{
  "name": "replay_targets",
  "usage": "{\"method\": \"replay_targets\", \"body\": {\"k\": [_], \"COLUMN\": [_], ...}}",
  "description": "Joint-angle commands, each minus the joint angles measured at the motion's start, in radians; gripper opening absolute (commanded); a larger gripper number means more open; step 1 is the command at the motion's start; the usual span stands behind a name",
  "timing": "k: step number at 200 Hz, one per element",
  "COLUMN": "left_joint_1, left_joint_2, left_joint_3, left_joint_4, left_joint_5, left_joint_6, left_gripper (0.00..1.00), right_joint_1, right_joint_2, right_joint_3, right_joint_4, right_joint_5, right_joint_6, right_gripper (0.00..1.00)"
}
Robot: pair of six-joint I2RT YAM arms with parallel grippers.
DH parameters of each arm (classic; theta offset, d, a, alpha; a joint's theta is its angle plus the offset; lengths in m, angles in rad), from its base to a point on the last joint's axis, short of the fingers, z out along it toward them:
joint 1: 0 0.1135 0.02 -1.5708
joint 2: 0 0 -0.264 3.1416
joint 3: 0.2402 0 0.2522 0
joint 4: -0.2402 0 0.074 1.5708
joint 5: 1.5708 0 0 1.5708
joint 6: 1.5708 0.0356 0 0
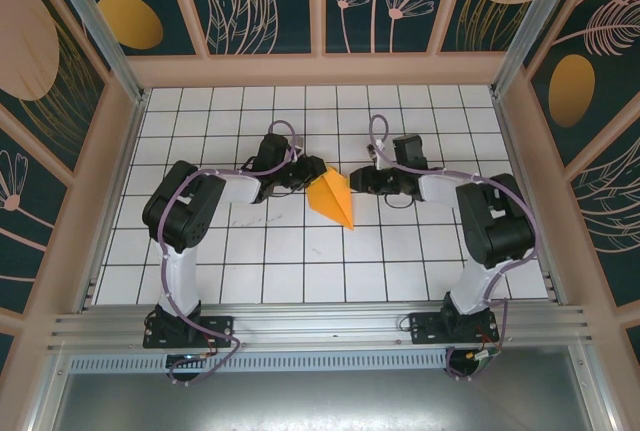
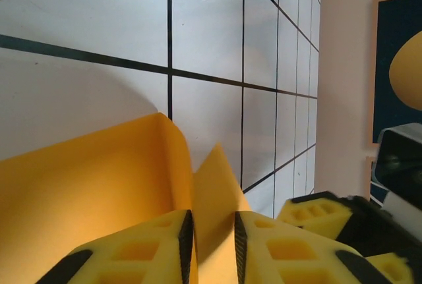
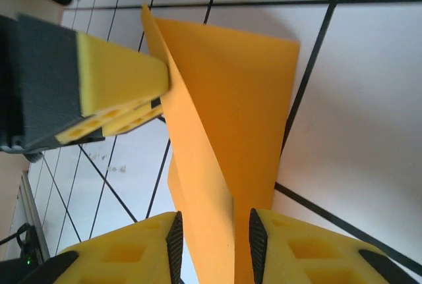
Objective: Fold a paper plane with a square sheet of paper (fold left side to right side)
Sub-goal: Turn over the paper at the center of the table.
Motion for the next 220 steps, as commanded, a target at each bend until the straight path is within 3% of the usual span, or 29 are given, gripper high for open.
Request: {"method": "replay_targets", "body": {"k": [1,21,46,92,141,220], "left_joint_1": [-0.004,-0.004,-0.004,0.0,0.0,0.0], "left_joint_2": [0.005,-0.007,-0.033,-0.144,-0.228,-0.277], "left_joint_3": [0.026,0.038,0.074,0.238,0.403,0.461], "left_joint_4": [0.019,0.012,-0.004,-0.165,-0.209,-0.112], "left_joint_5": [0.007,0.007,0.021,0.03,0.122,0.317], "left_joint_6": [0.024,0.044,0.075,0.215,0.273,0.206], "left_gripper": [0.19,0.11,0.03,0.01,0.02,0.03], "right_joint_1": [-0.039,-0.078,-0.141,-0.251,-0.267,-0.172], "right_joint_2": [-0.094,-0.165,-0.281,-0.436,-0.439,-0.309], "right_joint_3": [-0.031,-0.083,-0.188,-0.327,-0.336,-0.162], "right_joint_4": [-0.012,0.025,0.147,0.412,0.666,0.878], "right_joint_5": [0.042,0.057,0.03,-0.132,-0.345,-0.448], "right_joint_6": [-0.007,0.012,0.081,0.27,0.423,0.509], "right_gripper": [0.41,0.48,0.65,0.99,0.99,0.99]}}
